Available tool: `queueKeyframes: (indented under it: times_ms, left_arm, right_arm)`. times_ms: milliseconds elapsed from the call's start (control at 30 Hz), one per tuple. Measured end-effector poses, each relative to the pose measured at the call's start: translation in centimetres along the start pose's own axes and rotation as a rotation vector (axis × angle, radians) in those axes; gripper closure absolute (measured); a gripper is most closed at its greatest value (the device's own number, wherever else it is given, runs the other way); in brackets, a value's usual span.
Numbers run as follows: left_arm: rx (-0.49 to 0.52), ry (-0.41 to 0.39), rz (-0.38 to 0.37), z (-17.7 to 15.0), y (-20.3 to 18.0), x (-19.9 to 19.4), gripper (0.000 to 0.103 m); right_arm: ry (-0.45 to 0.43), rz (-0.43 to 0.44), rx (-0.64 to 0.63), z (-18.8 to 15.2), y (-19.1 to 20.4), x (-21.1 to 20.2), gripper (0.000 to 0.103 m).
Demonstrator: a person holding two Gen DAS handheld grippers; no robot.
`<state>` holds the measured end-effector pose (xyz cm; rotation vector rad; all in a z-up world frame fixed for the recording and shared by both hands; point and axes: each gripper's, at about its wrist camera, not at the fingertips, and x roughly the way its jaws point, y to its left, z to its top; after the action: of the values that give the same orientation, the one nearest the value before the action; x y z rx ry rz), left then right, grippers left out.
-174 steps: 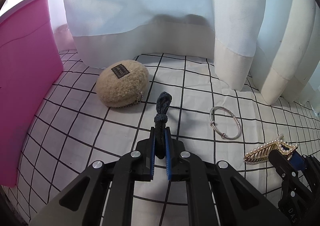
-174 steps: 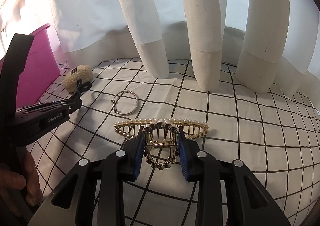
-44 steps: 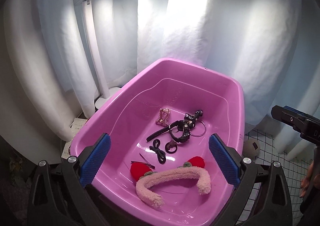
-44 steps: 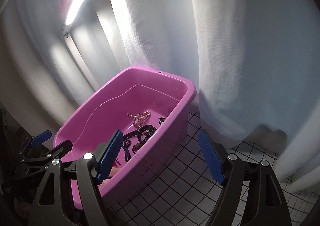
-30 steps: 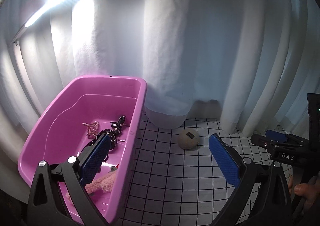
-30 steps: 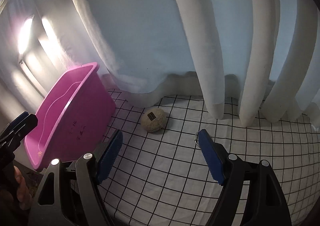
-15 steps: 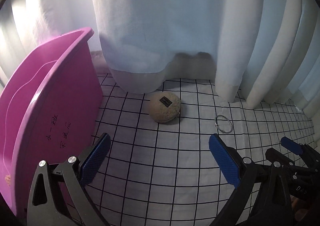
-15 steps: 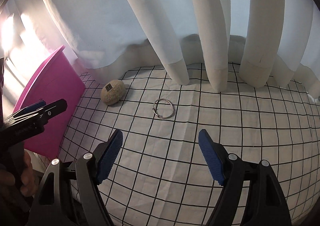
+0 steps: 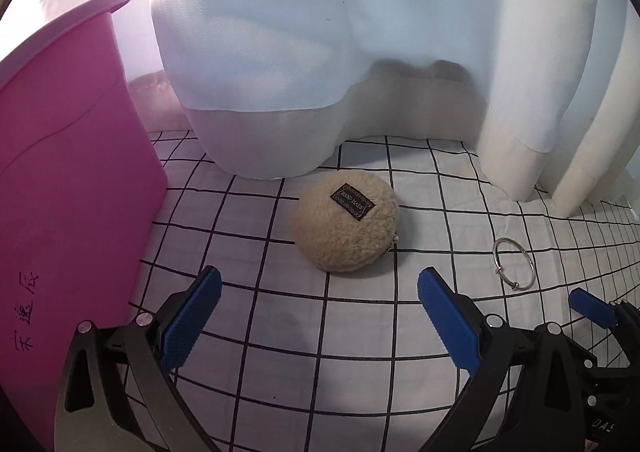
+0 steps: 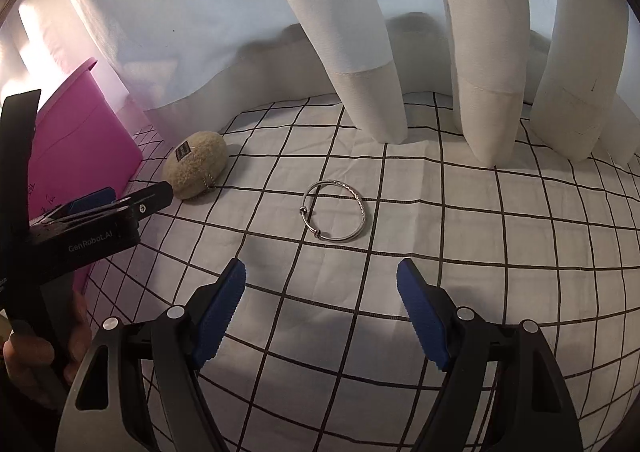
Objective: Organize jewelry
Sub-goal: 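Withdraw both tools from the tub back over the table, then move left tool to the beige fluffy ball while right tool approaches the silver bangle, then close left tool on the fluffy ball while right tool closes on the bangle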
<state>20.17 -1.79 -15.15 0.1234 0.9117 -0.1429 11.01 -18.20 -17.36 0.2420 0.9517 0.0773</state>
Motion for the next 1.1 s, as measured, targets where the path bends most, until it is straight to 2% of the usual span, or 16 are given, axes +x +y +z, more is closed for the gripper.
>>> queueKeyframes:
  times_ms: [300,767,900,1100]
  left_arm:
    - [0.035,0.018,-0.009,0.6,-0.2,2.9,0.006]
    - [0.054,0.038,-0.003,2.1,-1.0,5.7,0.006]
    - [0.033,0.047,-0.010,2.1,-0.9,6.0,0.006]
    - [-0.004,0.056,-0.043,3.9,-0.1,7.6,0.006]
  right_arm:
    - [-0.009,-0.044,0.000,0.9,-0.1,2.3,0.028]
    - [-0.014,-0.187,-0.121,2.0,1.4,4.3,0.028]
    - [-0.022,-0.185,-0.124,2.2,1.3,4.5,0.028]
    - [-0.027,-0.181,-0.133,2.3,1.7,4.9,0.029]
